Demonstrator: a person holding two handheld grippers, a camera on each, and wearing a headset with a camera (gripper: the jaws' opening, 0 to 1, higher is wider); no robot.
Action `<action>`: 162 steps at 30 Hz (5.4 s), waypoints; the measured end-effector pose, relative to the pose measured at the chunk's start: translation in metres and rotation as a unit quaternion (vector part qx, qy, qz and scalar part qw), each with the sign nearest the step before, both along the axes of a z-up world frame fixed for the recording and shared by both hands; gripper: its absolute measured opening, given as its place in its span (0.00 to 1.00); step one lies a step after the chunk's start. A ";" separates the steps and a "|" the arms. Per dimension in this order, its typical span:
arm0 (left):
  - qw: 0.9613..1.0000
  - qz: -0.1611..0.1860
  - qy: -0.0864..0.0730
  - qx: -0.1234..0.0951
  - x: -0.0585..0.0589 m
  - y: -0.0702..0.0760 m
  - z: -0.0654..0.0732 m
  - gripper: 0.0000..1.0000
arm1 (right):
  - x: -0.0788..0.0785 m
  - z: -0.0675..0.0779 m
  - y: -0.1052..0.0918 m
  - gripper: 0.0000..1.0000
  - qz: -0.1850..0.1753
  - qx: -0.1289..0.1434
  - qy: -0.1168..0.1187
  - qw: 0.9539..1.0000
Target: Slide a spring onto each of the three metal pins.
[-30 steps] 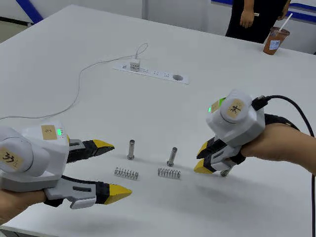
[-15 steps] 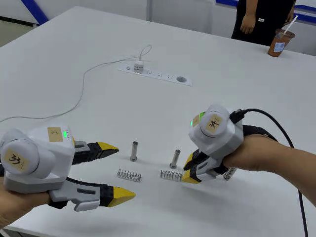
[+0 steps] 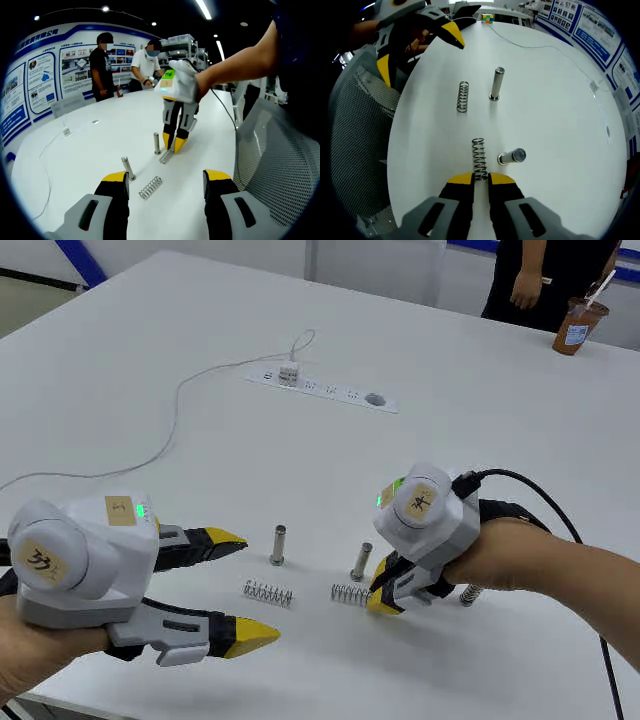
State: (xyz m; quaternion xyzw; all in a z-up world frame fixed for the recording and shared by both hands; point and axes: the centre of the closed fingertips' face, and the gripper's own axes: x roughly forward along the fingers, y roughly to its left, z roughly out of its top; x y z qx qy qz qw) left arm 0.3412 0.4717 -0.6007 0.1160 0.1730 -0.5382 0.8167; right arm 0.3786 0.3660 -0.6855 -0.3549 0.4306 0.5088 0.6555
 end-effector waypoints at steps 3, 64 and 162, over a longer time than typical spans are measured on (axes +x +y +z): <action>1.000 0.000 0.000 0.001 0.000 0.000 0.000 0.61 | -0.001 0.000 0.000 0.12 -0.002 0.002 0.004 1.000; 0.988 -0.146 -0.030 0.035 -0.013 -0.058 -0.016 0.12 | -0.056 0.080 0.041 0.11 0.053 0.037 -0.024 0.998; 0.994 -0.100 -0.030 -0.005 0.001 -0.053 0.003 0.23 | -0.034 0.119 0.060 0.11 0.004 0.141 -0.066 0.988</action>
